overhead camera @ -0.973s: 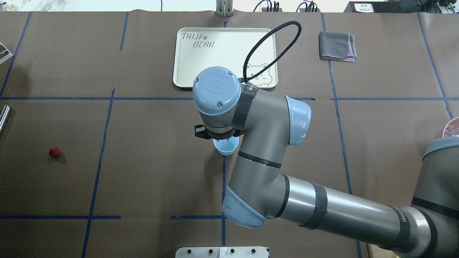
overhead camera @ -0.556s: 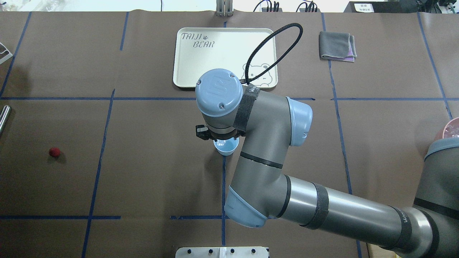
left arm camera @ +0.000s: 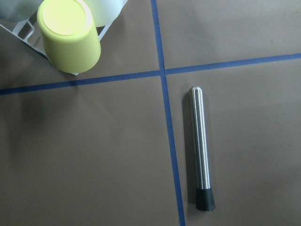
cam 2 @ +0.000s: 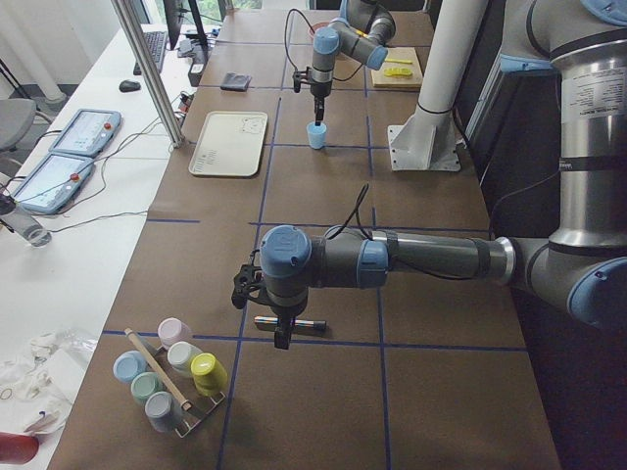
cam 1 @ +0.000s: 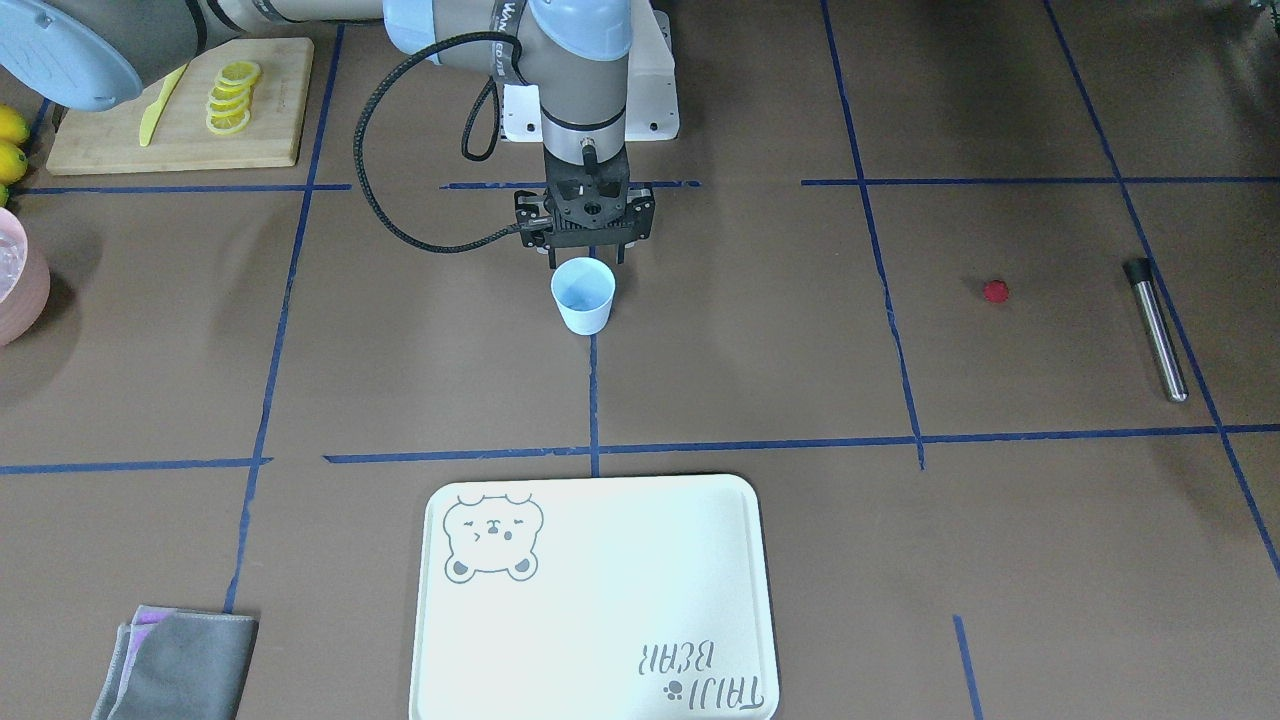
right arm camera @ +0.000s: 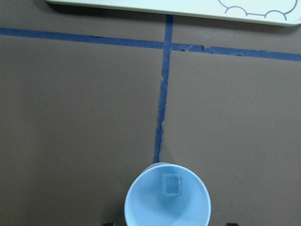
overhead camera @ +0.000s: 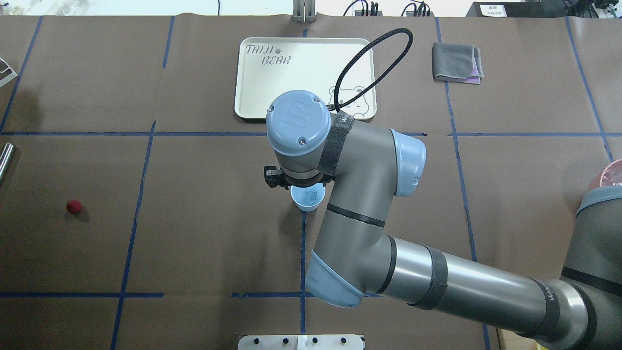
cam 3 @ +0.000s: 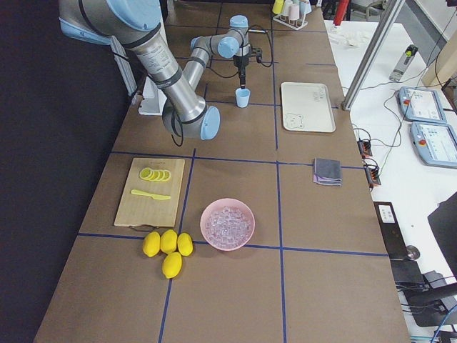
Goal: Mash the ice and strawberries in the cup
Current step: 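Tilt the bowl with the right gripper to pour ice into the cup, then move the pink bowl with the right gripper back away from the cup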
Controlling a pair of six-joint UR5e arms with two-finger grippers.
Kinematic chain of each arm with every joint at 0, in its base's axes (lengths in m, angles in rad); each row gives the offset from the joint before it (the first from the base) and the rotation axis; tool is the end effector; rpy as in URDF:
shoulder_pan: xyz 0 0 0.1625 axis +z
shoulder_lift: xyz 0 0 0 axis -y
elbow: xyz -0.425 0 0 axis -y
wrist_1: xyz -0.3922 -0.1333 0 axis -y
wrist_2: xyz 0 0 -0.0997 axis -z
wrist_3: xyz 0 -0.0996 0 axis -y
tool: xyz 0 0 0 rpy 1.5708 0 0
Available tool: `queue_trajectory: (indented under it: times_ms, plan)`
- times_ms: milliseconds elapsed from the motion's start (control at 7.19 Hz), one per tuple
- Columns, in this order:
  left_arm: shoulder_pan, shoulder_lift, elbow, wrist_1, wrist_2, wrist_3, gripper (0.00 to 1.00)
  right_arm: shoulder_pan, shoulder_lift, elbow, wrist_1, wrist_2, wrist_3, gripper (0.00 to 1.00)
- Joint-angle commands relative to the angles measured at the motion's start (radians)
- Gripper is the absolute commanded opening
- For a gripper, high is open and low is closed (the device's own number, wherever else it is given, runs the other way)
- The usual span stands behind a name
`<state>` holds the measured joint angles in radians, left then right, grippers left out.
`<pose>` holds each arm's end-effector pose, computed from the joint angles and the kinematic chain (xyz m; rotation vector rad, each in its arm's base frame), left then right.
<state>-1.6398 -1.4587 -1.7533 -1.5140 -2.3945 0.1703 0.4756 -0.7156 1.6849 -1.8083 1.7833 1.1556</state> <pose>-0.0907 -0.4391 0.6236 0.1111 0.8166 0.1011 -0.5548 -0.4121 0.1238 0.1309 -0.7451 -0.0203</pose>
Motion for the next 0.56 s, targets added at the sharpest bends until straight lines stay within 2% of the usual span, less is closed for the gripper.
queue_trajectory:
  times_ms: [0, 278, 417]
  plan:
    - [0.0, -0.003, 0.0, 0.0, 0.0, 0.0, 1.0, 0.063, -0.152, 0.196, -0.048, -0.013, -0.026, 0.99]
    - [0.0, -0.003, 0.0, 0.0, 0.0, -0.002, 1.0, 0.165, -0.34, 0.4, -0.071, -0.004, -0.145, 0.99]
    - [0.0, -0.003, 0.0, 0.0, 0.0, 0.0, 1.0, 0.225, -0.472, 0.511, -0.071, 0.002, -0.31, 0.99]
